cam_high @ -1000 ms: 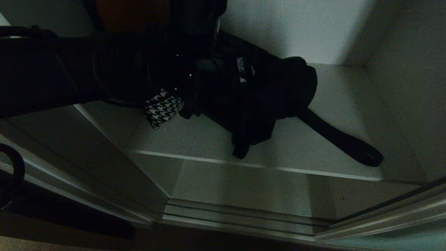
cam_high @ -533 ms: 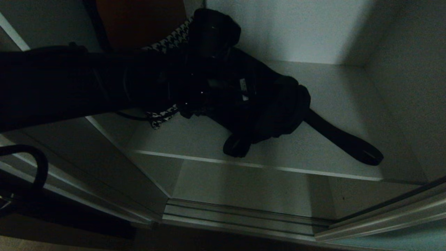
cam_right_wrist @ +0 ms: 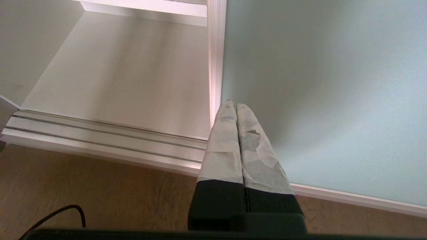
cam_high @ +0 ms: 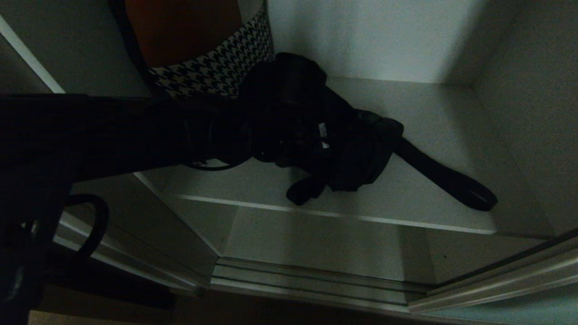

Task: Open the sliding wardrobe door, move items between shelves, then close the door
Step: Place the bag on the higher shelf

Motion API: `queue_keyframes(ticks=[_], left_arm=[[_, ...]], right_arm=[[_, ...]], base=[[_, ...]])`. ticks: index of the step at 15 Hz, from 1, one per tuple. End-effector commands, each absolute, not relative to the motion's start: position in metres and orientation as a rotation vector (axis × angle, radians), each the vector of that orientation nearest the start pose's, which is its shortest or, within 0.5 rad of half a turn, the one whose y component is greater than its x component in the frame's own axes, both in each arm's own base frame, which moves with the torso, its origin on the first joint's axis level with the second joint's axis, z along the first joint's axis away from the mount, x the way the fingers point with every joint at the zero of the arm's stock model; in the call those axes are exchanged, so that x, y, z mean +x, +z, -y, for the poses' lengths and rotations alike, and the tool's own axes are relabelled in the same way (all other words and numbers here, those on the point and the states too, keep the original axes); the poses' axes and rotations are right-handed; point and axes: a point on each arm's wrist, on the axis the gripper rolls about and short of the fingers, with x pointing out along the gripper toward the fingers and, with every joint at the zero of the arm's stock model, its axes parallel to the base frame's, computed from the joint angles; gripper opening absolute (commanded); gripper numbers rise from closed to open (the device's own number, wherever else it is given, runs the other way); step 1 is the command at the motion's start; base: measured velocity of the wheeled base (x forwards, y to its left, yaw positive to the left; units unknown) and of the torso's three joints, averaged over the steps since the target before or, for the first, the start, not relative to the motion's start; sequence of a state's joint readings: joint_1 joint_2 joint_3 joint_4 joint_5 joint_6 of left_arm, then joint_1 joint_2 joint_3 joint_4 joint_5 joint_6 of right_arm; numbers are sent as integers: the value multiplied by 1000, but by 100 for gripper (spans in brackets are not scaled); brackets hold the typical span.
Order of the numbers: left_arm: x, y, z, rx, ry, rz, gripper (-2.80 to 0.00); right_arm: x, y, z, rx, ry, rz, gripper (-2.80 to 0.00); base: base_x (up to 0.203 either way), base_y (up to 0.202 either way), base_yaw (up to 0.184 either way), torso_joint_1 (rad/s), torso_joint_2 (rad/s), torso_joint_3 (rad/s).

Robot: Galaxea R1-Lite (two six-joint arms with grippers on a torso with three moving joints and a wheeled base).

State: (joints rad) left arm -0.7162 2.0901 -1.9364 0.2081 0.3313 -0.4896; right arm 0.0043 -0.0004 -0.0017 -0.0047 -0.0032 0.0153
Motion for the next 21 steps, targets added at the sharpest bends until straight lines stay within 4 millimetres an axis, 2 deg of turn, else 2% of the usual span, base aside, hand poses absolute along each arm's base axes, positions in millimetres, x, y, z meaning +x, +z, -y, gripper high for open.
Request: queue_keyframes(ticks=[1,4,6,12,15,19,21], left_arm=[[335,263,282,-308,-293,-385,0],[337,283,282,-386,-308,-233,0],[337,288,283,-396,-319,-190,0],[335,284,294,-404,-348,-185,0],[334,269,311,-389,-379,-203,0],[344,262,322,-388,-393,-97,0],[345,265,322,-387,-400,-54,0]], right_arm=[[-23,76,0,15,2,9,-280],[-23,76,0,15,2,9,-280],[-23,76,0,15,2,9,-280],[-23,76,0,15,2,9,-280],[-23,76,0,15,2,9,-280],[-23,76,0,15,2,9,-280],[-23,76,0,15,2,9,-280]], base=[[0,0,0,0,0,0],[0,0,0,0,0,0],[0,0,0,0,0,0],[0,0,0,0,0,0],[0,0,0,0,0,0],[0,0,0,0,0,0],[0,0,0,0,0,0]])
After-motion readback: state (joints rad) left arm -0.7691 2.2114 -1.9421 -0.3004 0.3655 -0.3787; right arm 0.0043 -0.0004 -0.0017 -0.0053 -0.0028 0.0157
